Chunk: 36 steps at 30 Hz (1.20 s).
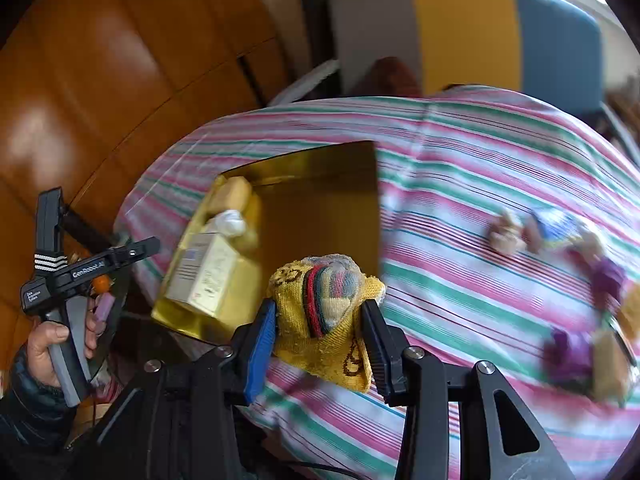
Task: Organize objects
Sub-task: 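Carry the yellow knitted pouch into the tray and open the right tool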
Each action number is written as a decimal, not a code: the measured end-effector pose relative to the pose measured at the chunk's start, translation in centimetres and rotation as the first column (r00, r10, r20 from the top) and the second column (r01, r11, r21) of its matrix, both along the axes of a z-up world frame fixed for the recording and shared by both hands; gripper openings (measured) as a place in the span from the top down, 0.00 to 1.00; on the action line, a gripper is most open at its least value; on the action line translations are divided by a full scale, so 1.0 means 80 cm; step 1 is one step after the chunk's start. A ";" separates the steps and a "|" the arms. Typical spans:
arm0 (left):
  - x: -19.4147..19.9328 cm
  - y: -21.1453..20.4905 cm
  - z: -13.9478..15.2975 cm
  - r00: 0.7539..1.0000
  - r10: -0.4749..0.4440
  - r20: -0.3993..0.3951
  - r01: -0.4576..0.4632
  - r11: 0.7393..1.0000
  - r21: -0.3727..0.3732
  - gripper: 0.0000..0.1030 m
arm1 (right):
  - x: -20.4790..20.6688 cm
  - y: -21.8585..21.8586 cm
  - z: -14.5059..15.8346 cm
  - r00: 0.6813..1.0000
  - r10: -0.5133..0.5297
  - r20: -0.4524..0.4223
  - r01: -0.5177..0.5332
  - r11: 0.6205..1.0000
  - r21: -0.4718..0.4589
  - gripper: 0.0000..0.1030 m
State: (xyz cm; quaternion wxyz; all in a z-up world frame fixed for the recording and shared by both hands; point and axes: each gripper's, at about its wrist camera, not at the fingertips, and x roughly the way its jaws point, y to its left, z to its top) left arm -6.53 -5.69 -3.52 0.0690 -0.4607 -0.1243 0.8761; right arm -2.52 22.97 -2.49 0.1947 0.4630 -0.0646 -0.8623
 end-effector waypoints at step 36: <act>0.017 -0.007 0.001 0.998 0.012 -0.064 -0.019 0.992 -0.123 0.33 | -0.044 -0.135 -0.093 0.975 0.183 0.126 -0.182 0.983 -0.021 0.28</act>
